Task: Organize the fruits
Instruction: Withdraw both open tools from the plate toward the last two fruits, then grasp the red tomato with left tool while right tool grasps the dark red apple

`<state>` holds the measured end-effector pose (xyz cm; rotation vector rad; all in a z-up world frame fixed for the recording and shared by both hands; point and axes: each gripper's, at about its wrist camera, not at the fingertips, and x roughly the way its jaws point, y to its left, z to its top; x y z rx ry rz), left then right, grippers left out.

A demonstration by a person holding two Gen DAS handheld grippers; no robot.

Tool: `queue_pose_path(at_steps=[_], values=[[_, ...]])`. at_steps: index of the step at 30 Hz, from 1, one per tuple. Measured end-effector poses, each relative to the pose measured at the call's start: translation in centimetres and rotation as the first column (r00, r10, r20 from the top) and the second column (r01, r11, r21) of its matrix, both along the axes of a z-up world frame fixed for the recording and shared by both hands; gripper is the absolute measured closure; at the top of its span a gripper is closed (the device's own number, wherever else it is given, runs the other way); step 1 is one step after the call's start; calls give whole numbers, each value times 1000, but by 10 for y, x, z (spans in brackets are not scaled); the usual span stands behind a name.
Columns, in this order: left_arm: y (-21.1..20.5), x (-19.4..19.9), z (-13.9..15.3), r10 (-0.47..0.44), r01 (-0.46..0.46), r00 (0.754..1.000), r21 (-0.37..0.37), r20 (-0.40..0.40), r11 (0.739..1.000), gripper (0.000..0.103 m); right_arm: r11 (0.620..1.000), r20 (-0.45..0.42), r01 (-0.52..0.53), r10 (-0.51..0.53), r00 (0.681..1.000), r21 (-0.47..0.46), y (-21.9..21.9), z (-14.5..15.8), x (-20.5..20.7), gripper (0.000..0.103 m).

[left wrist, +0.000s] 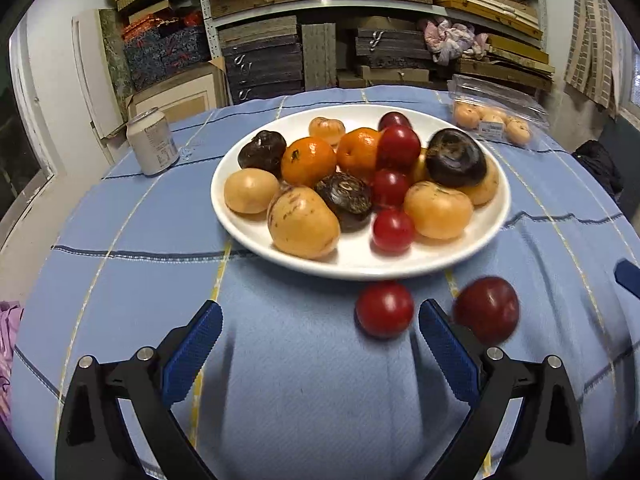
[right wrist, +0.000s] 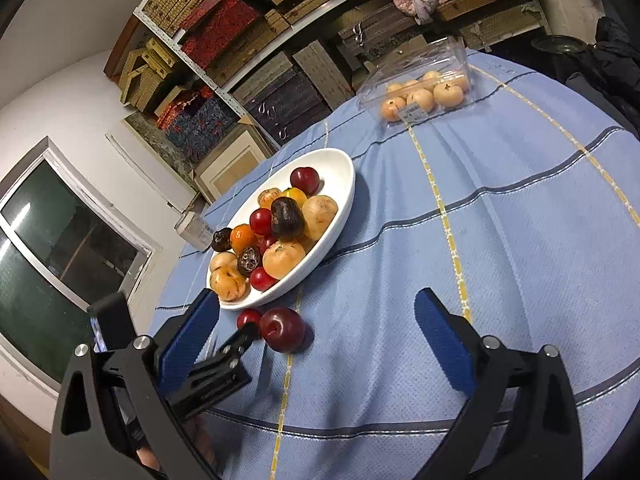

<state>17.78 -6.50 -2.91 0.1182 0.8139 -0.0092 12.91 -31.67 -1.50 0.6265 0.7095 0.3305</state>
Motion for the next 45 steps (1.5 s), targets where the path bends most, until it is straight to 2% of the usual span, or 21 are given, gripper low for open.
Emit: queue_pose_path(at_steps=[3, 8, 11, 17, 21, 24, 26, 27, 33, 41, 45], values=[[9, 8, -5, 19, -21, 999, -47, -47, 999, 3, 1000, -5, -6, 6, 1000, 2, 2, -1, 1, 6], [34, 3, -5, 74, -77, 996, -60, -59, 995, 3, 1000, -10, -14, 14, 1000, 7, 4, -3, 2, 6], [49, -5, -6, 67, -75, 995, -103, -75, 992, 3, 1000, -11, -15, 15, 1000, 12, 3, -3, 1, 6], [55, -6, -3, 33, -41, 998, -159, -51, 986, 4, 1000, -17, -26, 27, 1000, 14, 6, -4, 1, 6], [37, -9, 2, -29, 27, 1000, -124, -12, 992, 6, 999, -13, -34, 35, 999, 11, 9, -4, 1, 6], [25, -4, -1, -70, 67, 997, -98, -23, 993, 19, 999, -18, -37, 37, 999, 10, 10, -4, 1, 5], [18, 2, -5, -98, 92, 994, -98, -53, 991, 39, 999, -22, -37, 38, 999, 11, 10, -5, 1, 5], [17, 4, -7, -103, 97, 993, -102, -61, 990, 43, 999, -23, -38, 38, 999, 11, 9, -5, 1, 5], [17, 7, -8, -116, 108, 991, -133, -60, 985, 44, 999, -29, -49, 49, 998, 5, 13, -5, 3, 5], [18, 7, -7, -131, 121, 990, -155, -54, 981, 70, 999, -34, -47, 48, 998, 1, 14, -6, 2, 5], [20, 6, -7, -137, 126, 989, -178, -51, 976, 73, 999, -35, -48, 48, 998, 1, 13, -6, 2, 5]])
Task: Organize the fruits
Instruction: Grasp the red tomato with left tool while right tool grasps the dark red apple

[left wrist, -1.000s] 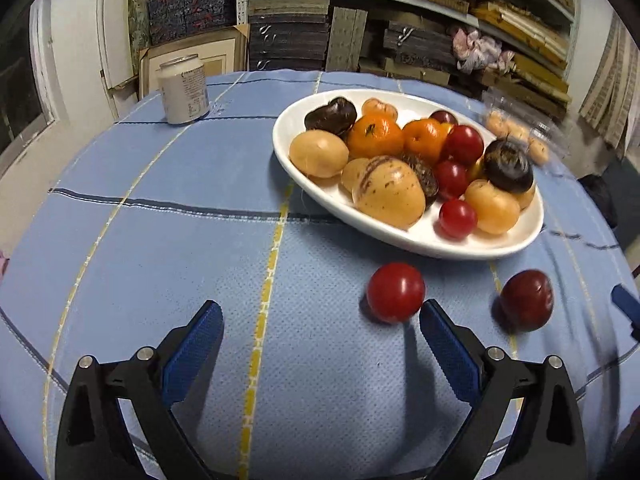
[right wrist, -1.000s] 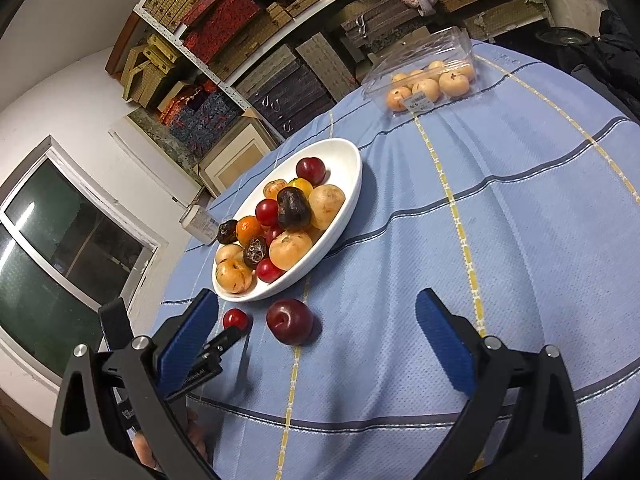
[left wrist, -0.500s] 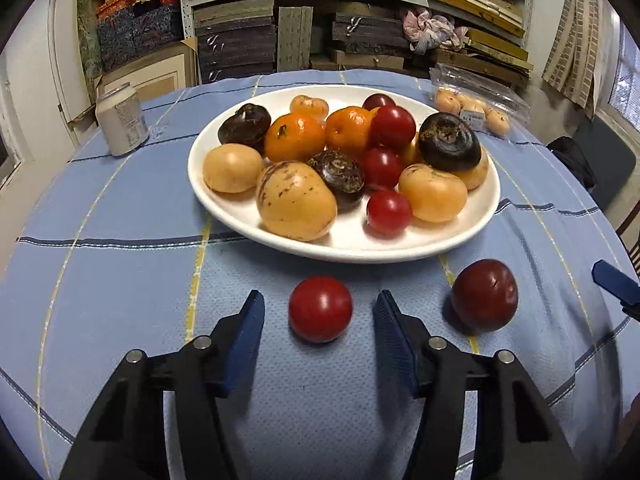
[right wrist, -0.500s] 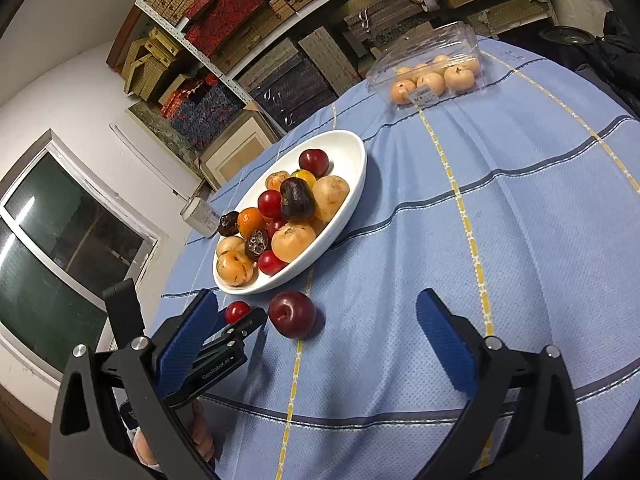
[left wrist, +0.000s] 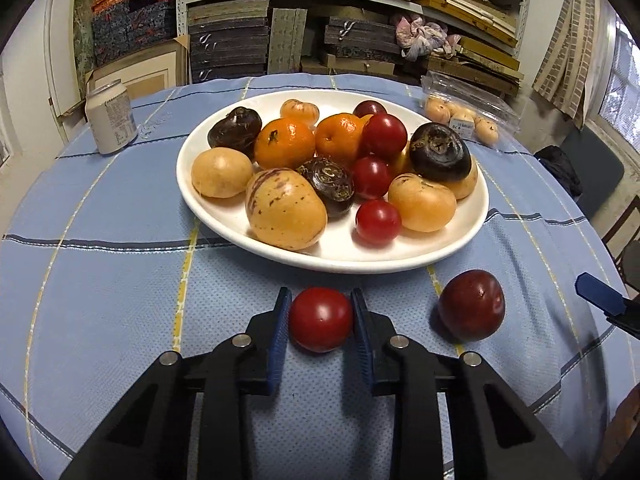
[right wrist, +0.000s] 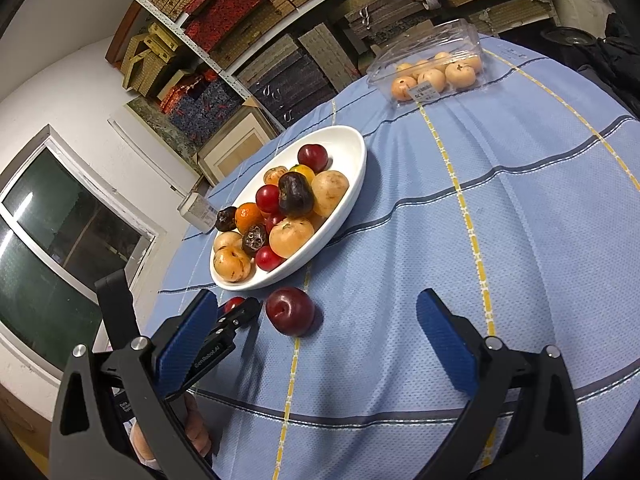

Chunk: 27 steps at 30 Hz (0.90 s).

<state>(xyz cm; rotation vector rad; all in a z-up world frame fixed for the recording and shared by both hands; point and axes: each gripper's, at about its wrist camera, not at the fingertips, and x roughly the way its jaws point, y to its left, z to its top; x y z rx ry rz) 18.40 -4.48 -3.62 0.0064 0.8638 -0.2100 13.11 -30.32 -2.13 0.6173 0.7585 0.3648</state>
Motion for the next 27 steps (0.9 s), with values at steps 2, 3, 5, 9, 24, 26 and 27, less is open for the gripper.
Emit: queue_pose_path(at_steps=[2, 3, 5, 9, 24, 26, 27], values=[[2, -4, 1, 2, -2, 1000, -8, 1, 1000, 73, 1000, 0, -2, 2, 1000, -1, 0, 0, 0, 5], [4, -8, 2, 3, -3, 1000, -3, 5, 1000, 73, 1000, -1, -1, 1, 1000, -2, 0, 0, 0, 5], [7, -17, 5, 9, -10, 1000, 14, 18, 1000, 73, 1000, -3, -12, 12, 1000, -7, 1, -1, 1, 5], [24, -45, 22, 40, -41, 997, 18, 72, 999, 73, 995, 32, -51, 54, 998, -91, 14, 4, -2, 5], [50, -74, 31, 81, -80, 990, -12, 115, 997, 73, 879, 100, -138, 205, 974, -457, 84, 5, 3, 25], [49, -74, 32, 77, -76, 991, -13, 114, 997, 73, 874, 78, -155, 214, 974, -460, 92, 0, 10, 26], [49, -75, 32, 73, -72, 991, -16, 115, 997, 73, 867, 66, -165, 221, 973, -469, 98, -3, 13, 31]])
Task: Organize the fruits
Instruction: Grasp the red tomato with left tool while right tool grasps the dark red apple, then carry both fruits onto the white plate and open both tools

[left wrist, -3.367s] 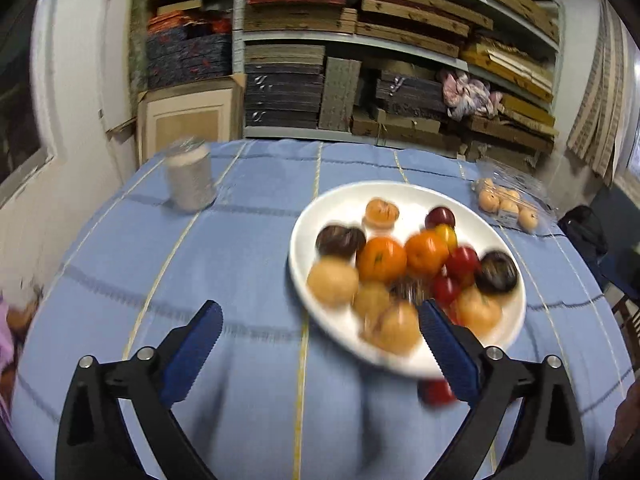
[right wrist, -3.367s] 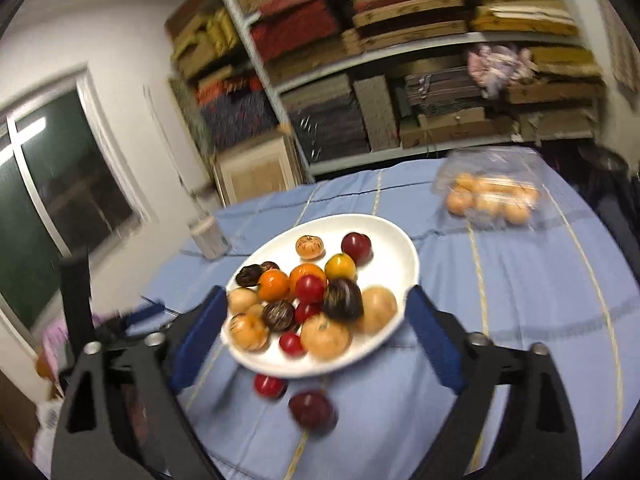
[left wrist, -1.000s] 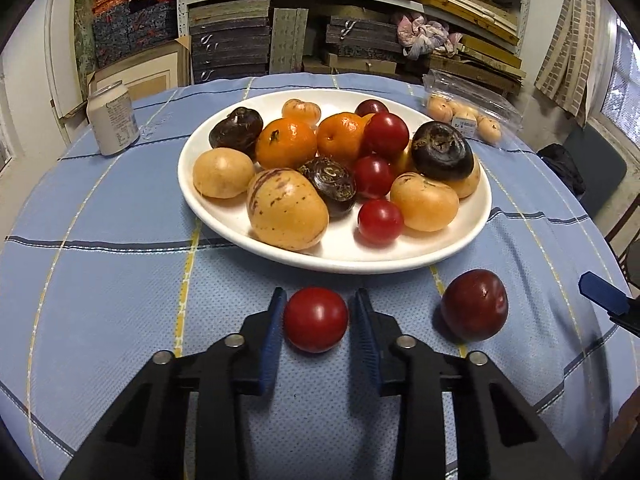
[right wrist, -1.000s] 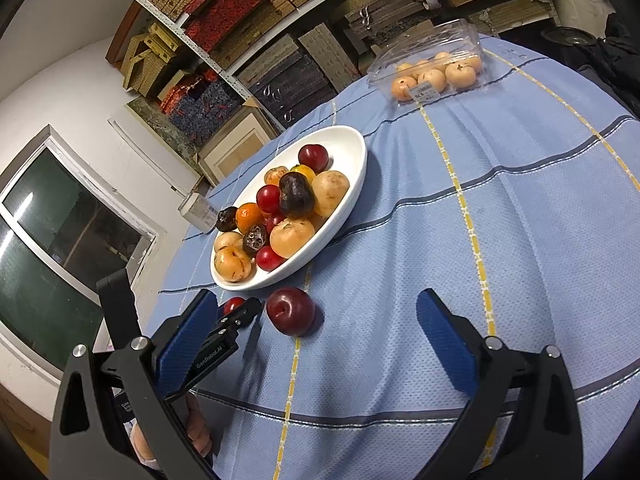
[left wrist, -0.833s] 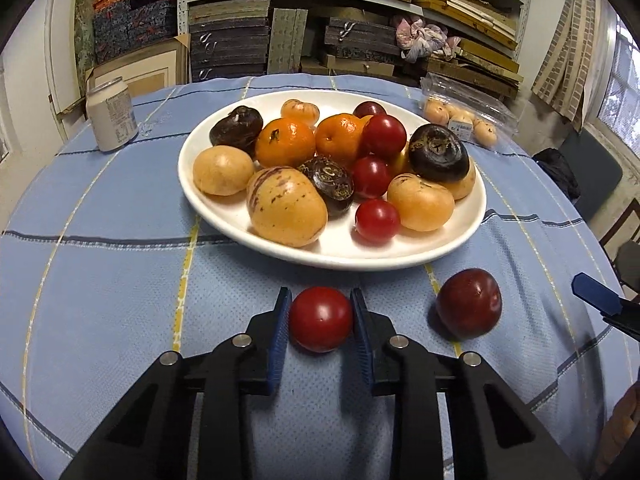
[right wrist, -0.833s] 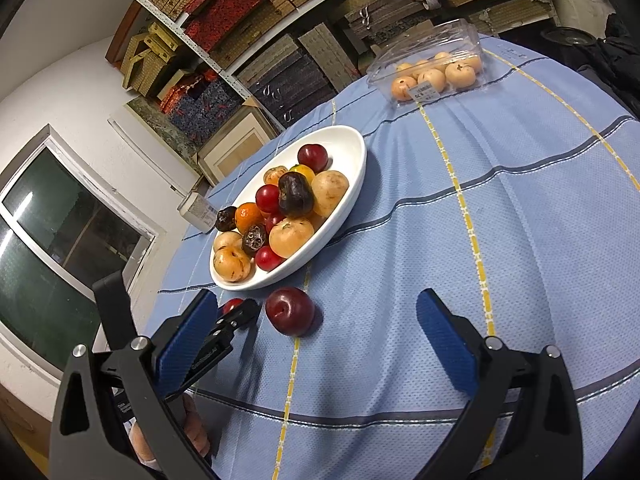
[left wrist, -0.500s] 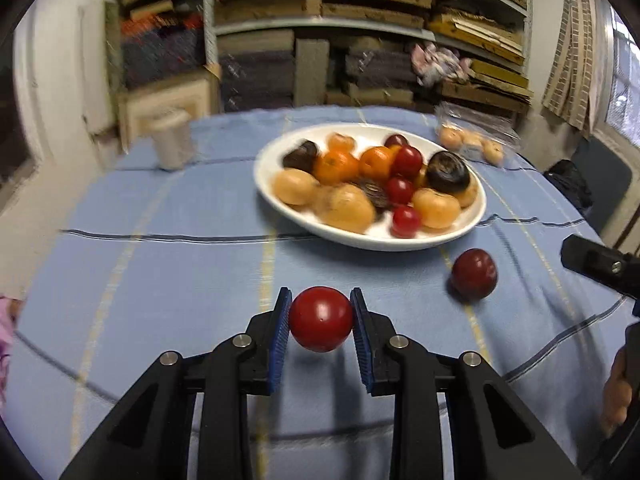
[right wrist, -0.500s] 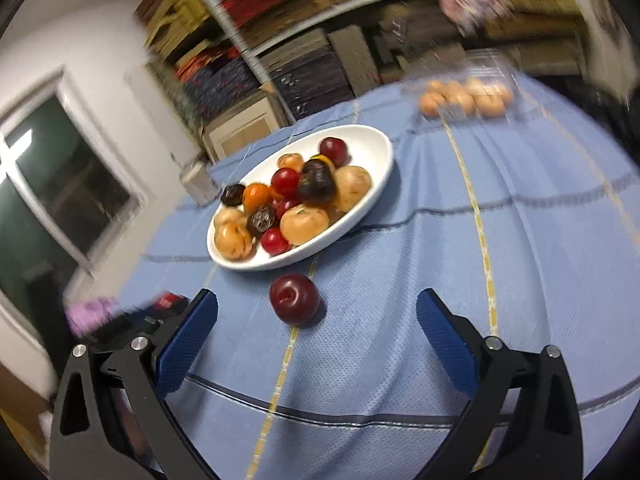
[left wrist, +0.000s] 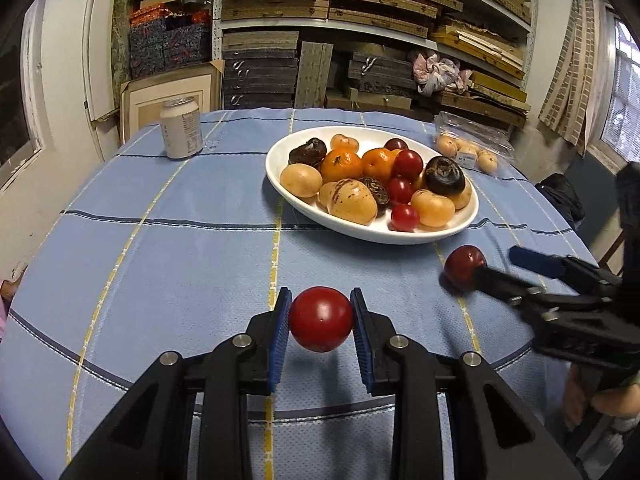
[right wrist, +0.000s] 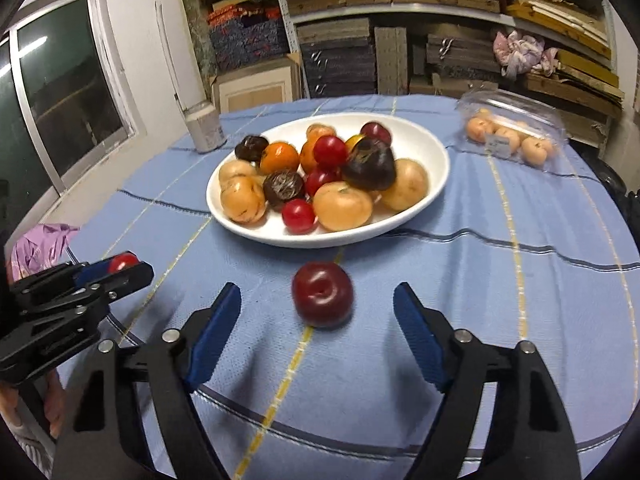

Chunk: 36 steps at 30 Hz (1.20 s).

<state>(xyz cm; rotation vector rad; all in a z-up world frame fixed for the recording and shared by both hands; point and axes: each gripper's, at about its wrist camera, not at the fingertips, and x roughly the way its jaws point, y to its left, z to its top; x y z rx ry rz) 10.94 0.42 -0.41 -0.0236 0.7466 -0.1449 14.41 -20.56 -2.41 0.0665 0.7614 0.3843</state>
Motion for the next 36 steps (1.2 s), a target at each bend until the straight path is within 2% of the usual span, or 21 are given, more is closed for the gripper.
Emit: queue_pose_path(at_steps=[3, 5, 8, 14, 16, 23, 36], values=[[-1, -1, 2, -6, 6, 1000, -6, 5, 1000, 73, 998, -25, -19, 18, 1000, -54, 13, -9, 7, 46], [-2, 0, 1, -11, 11, 1000, -11, -2, 1000, 73, 997, -36, -16, 14, 999, -74, 18, -13, 10, 49], [-6, 0, 0, -25, 25, 1000, -8, -10, 1000, 73, 999, -55, 0, -2, 998, -33, 13, -15, 16, 55], [-12, -1, -2, -42, 43, 999, 9, -10, 999, 73, 1000, -97, 25, -23, 995, 16, 7, -21, 25, 56], [-13, -1, -3, -43, 43, 999, 10, -13, 999, 73, 999, -102, 30, -28, 994, 24, 4, -22, 28, 64], [-15, -2, -3, -48, 48, 999, 22, -3, 999, 73, 998, -107, 24, -17, 994, 59, -2, -21, 23, 66], [-28, -19, 6, -52, 47, 997, 78, 61, 996, 73, 995, -60, -25, 30, 998, 94, 2, -10, -35, 66]])
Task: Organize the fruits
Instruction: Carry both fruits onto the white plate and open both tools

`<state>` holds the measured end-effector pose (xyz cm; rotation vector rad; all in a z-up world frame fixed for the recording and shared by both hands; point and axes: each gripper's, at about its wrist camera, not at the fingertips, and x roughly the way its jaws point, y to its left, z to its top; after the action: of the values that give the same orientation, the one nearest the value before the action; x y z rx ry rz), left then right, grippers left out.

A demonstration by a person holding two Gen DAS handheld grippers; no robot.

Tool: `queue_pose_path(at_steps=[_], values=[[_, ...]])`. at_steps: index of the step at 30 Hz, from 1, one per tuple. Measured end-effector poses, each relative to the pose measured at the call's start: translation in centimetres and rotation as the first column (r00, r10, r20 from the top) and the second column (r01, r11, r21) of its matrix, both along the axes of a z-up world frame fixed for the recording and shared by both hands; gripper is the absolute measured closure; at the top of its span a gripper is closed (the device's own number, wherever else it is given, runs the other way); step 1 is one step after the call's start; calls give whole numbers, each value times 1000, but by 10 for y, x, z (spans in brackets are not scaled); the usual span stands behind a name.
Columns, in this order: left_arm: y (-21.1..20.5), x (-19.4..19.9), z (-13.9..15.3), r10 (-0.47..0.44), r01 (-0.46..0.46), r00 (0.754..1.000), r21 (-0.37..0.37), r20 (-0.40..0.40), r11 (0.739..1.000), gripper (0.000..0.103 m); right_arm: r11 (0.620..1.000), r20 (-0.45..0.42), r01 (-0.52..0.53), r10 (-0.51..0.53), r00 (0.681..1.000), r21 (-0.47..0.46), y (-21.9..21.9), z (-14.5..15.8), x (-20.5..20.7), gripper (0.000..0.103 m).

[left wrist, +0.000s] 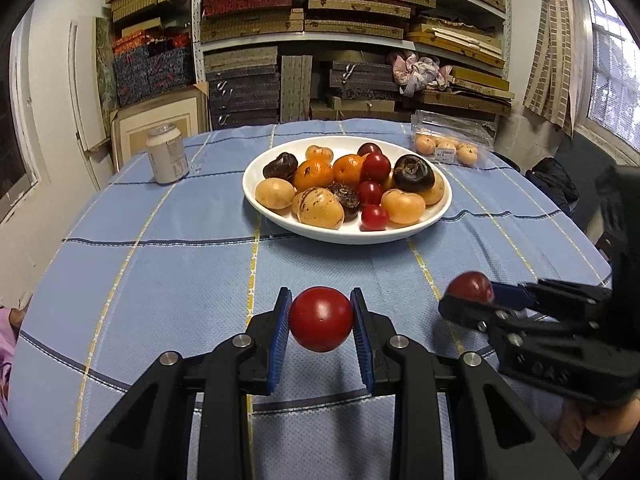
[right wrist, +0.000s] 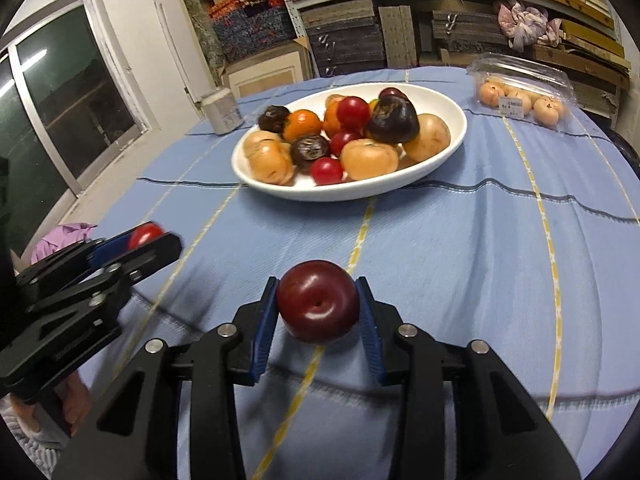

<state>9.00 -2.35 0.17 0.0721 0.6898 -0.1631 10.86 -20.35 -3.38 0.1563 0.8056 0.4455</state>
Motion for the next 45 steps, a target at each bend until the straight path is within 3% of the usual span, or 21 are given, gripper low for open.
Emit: queue_pose_path(at_steps=[8, 13, 17, 20, 23, 29, 33, 35, 38, 41, 45], values=[[-10, -25, 26, -22, 18, 995, 41, 96, 999, 73, 998, 113, -4, -4, 994, 69, -13, 40, -55, 66], [-2, 1, 81, -30, 26, 989, 29, 142, 999, 73, 995, 280, 3, -30, 959, 96, -36, 128, -58, 66], [2, 48, 119, -1, 1, 987, -1, 159, 1000, 73, 997, 370, 23, -50, 928, 78, -41, 185, -22, 66], [-6, 93, 115, 14, -15, 992, 9, 127, 1000, 73, 999, 328, 47, -51, 943, 22, -29, 175, 32, 66], [-15, 138, 87, 31, -32, 998, 28, 60, 999, 73, 996, 251, 75, -61, 966, -48, -12, 135, 93, 66], [-18, 198, 37, 39, -39, 998, -8, -59, 999, 73, 994, 89, 94, -89, 992, -57, 0, 68, 178, 66], [-21, 209, 23, 31, -31, 997, 4, -68, 1000, 69, 993, 56, 100, -97, 994, -61, -3, 48, 193, 65], [-22, 211, 21, 30, -30, 997, -4, -67, 1000, 55, 993, 57, 103, -99, 993, -58, -5, 43, 193, 63], [-19, 211, 21, 52, -52, 997, 1, -58, 999, 47, 993, 57, 109, -106, 993, -46, -5, 43, 192, 59], [-10, 209, 25, 73, -75, 995, -20, -64, 997, 28, 992, 64, 125, -123, 990, -33, -12, 49, 188, 48], [-7, 186, 42, 85, -85, 996, 2, -28, 996, 23, 992, 119, 129, -128, 985, -4, -16, 75, 164, 45]])
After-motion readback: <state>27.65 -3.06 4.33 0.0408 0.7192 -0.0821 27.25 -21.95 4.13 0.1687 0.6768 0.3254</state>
